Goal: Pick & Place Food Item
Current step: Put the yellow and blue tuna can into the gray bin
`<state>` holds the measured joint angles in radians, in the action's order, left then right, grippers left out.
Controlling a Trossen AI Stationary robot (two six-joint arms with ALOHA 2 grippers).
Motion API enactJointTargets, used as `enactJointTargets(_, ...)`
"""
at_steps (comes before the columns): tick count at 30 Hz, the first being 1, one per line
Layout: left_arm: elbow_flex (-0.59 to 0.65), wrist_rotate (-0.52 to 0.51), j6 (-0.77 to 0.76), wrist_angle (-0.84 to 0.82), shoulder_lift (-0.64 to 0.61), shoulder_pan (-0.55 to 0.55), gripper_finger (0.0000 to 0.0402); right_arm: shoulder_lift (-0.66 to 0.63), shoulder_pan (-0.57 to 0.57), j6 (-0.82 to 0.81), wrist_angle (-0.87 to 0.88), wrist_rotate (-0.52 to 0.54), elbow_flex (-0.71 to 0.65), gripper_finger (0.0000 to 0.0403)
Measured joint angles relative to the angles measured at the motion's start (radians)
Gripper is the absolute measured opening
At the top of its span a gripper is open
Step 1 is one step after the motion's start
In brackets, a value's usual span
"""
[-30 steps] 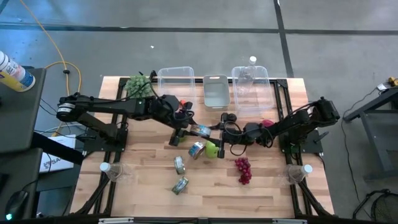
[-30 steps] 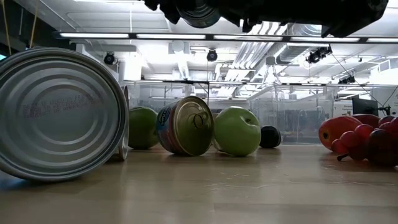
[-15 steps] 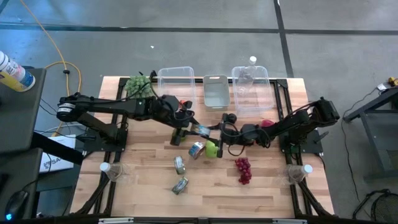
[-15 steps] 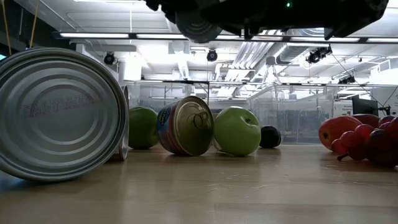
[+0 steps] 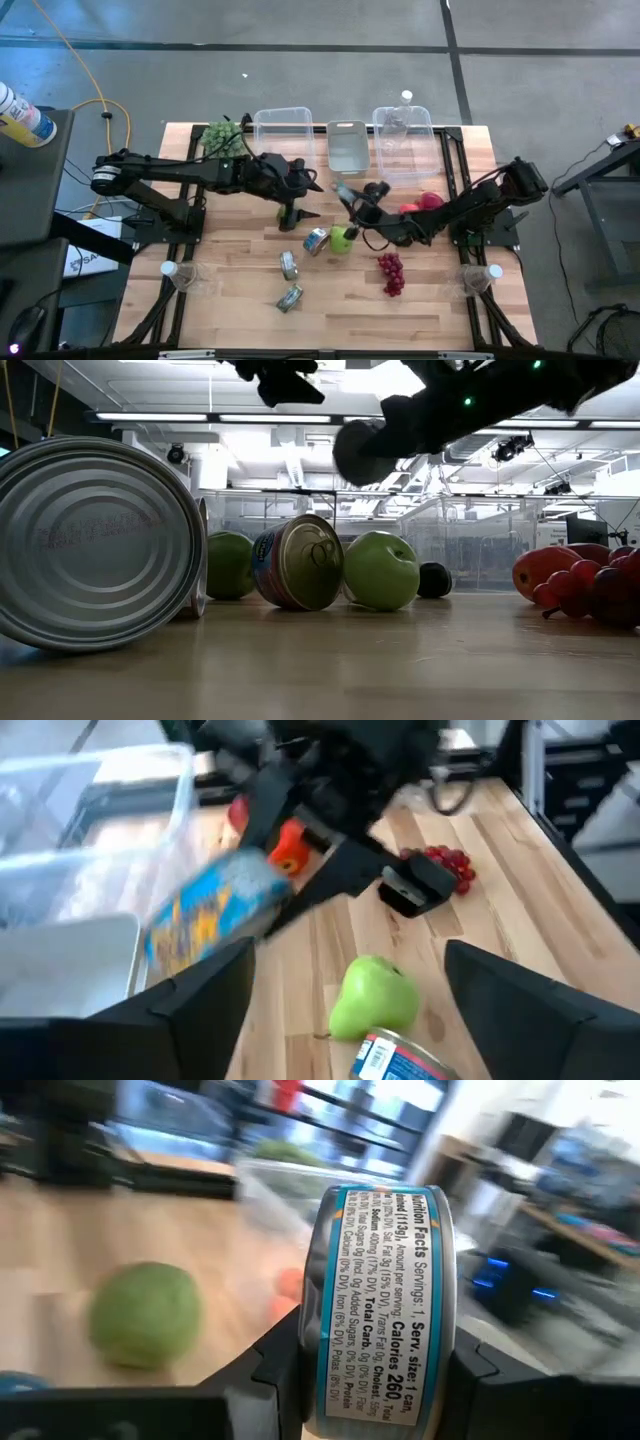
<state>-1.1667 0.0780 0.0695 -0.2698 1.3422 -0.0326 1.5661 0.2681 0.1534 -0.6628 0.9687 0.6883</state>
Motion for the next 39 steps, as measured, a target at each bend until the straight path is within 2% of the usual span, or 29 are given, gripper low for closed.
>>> enactJointTargets(3, 0.000, -0.028, -0.073, -0.028, 0.000, 0.000, 0.0340, -0.001, 0.007, -0.020, 0.088, 0.096, 0.045, 0.0123)
enactJointTargets(5, 0.000, -0.031, -0.078, -0.074, 0.000, 0.000, 0.0343, -0.003, 0.002, -0.039, 0.142, 0.100, 0.084, 0.0123)
enactJointTargets(14, 0.000, -0.056, -0.094, -0.208, -0.020, 0.008, 0.0345, -0.006, -0.155, -0.482, 0.733, -0.088, 0.367, 0.0123)
enactJointTargets(17, 0.000, -0.055, -0.093, -0.262, -0.035, 0.023, 0.0345, -0.006, -0.212, -0.642, 0.873, -0.186, 0.407, 0.0123)
enactJointTargets(19, 0.000, -0.054, -0.098, -0.302, -0.048, 0.033, 0.0345, -0.006, -0.235, -0.694, 0.926, -0.235, 0.408, 0.0123)
enactJointTargets(21, 0.000, -0.054, -0.102, -0.327, -0.061, 0.047, 0.0345, -0.005, -0.259, -0.708, 0.942, -0.250, 0.406, 0.0123)
enactJointTargets(25, 0.000, -0.055, -0.089, -0.340, -0.094, 0.079, 0.0345, -0.005, -0.335, -0.661, 0.864, -0.278, 0.411, 0.0123)
enactJointTargets(27, 0.000, -0.055, -0.090, -0.338, -0.116, 0.087, 0.0345, -0.006, -0.381, -0.694, 0.909, -0.327, 0.418, 0.0123)
enactJointTargets(30, 0.000, -0.056, -0.092, -0.342, -0.155, 0.094, 0.0345, 0.005, -0.430, -0.749, 0.966, -0.341, 0.418, 0.0123)
enactJointTargets(34, 0.000, -0.058, -0.090, -0.351, -0.183, 0.097, 0.0345, 0.066, -0.443, -0.752, 0.923, -0.431, 0.418, 0.0123)
enactJointTargets(37, 0.000, -0.057, -0.098, -0.361, -0.199, 0.097, 0.0345, 0.122, -0.438, -0.696, 0.853, -0.438, 0.434, 0.0123)
enactJointTargets(39, 0.000, -0.057, -0.098, -0.360, -0.207, 0.097, 0.0345, 0.156, -0.456, -0.704, 0.875, -0.432, 0.482, 0.0123)
